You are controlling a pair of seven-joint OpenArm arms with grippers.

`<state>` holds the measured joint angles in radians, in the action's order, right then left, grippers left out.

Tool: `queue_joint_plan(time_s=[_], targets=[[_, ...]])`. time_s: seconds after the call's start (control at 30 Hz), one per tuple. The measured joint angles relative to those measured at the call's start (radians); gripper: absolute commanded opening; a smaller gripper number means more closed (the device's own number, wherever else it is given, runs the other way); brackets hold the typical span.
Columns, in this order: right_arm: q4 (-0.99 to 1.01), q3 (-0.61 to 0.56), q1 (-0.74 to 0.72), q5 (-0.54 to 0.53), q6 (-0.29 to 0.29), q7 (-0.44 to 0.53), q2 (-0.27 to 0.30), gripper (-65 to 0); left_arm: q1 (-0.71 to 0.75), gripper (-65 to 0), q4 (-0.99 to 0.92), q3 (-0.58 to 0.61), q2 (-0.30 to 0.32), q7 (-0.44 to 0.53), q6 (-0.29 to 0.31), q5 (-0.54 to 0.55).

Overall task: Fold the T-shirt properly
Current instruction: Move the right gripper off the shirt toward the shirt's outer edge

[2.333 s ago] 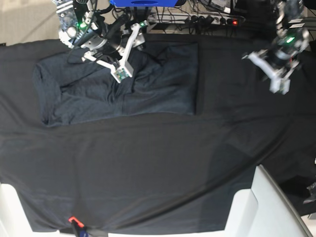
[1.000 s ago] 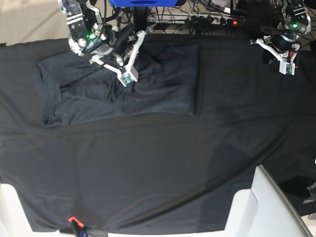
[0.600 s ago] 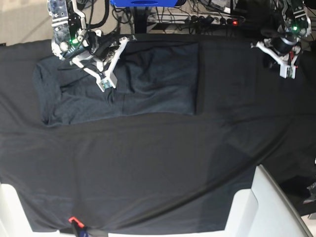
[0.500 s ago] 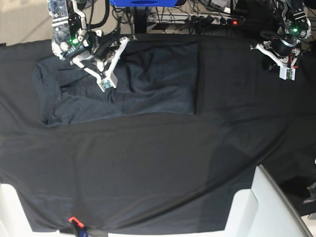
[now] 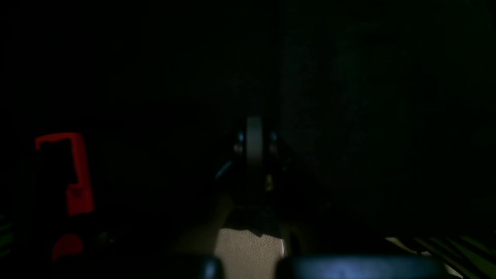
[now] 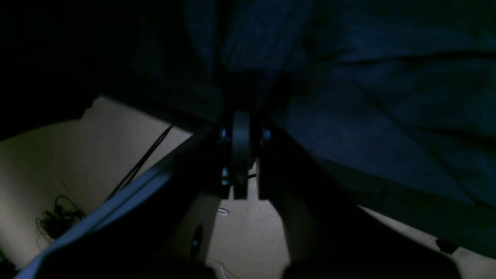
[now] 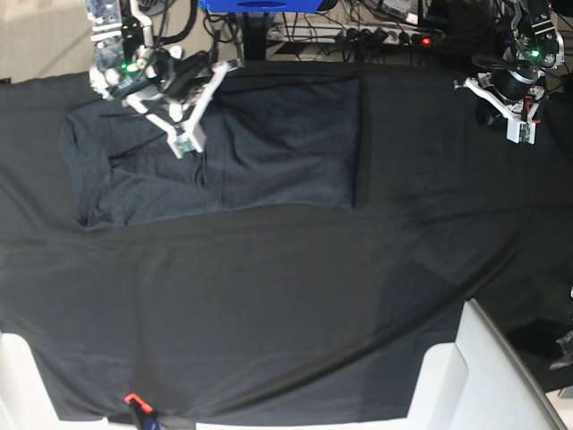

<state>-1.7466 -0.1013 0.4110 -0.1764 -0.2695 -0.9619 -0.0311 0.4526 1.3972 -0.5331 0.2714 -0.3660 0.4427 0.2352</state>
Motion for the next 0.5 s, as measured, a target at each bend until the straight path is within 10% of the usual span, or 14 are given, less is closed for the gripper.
queue_joint_plan(time_s=[0.17,0.5], targets=[[0.0,0.013,0.0,0.0,0.0,-0.031,0.0,-61.1,0.0,-65.0,0.0,0.0,0.0,0.0,0.0,0.0],[-0.095,0.013,0.019,0.0,0.0,-0.053,-0.021,-32.9,0.0,-65.0,0.0,0.0,0.0,0.0,0.0,0.0]])
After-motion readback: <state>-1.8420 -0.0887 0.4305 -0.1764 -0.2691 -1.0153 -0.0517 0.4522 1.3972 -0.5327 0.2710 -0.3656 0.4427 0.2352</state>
